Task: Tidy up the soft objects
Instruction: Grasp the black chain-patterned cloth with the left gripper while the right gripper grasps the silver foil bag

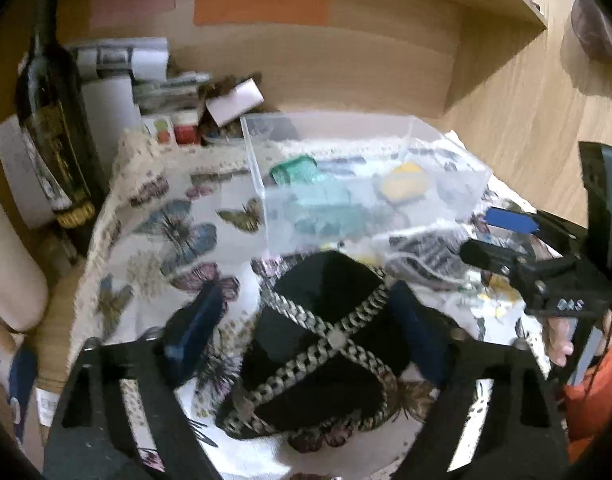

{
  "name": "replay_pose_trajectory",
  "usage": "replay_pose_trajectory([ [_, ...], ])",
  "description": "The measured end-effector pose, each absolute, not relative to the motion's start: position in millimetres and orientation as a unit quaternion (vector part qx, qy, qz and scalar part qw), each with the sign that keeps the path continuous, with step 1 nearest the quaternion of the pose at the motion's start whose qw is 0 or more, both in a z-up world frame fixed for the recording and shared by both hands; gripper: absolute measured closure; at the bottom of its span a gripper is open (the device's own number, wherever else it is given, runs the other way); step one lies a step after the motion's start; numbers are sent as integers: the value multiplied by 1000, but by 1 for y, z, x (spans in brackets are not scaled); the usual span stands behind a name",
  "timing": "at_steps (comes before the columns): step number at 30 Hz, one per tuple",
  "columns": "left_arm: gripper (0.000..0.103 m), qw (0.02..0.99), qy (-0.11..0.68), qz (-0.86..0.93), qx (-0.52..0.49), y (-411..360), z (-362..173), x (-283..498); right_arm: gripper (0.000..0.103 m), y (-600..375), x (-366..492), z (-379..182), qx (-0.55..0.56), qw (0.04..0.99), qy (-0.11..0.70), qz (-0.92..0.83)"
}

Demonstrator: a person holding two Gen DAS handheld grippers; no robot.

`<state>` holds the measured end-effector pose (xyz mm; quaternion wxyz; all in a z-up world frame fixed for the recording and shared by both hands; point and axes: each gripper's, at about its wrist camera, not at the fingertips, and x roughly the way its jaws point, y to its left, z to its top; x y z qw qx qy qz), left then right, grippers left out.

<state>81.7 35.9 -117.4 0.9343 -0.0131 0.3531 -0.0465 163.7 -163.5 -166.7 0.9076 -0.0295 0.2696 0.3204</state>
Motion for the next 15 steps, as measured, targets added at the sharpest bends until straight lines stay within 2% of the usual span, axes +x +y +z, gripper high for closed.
replay_pose_trajectory([
  [2,30,932,358,-53,-22,37,-123,81,25,-160,167,-170,-29,901,281,329],
  [4,42,929,363,-60,-26,37,-127,80,33,-155,170,-175,-33,894,294,336],
  [6,51,927,369,-62,-28,37,-131,80,46,-151,170,-179,-34,888,303,344],
  [8,58,926,370,-62,-32,39,-131,78,54,-151,168,-178,-31,887,302,348],
  [10,70,926,371,-63,-35,42,-130,76,64,-152,166,-175,-31,888,298,349],
  [12,75,927,368,-59,-32,42,-128,74,71,-155,163,-172,-28,890,291,349],
  [15,81,931,359,-57,-29,43,-123,70,76,-158,161,-168,-25,896,280,344],
])
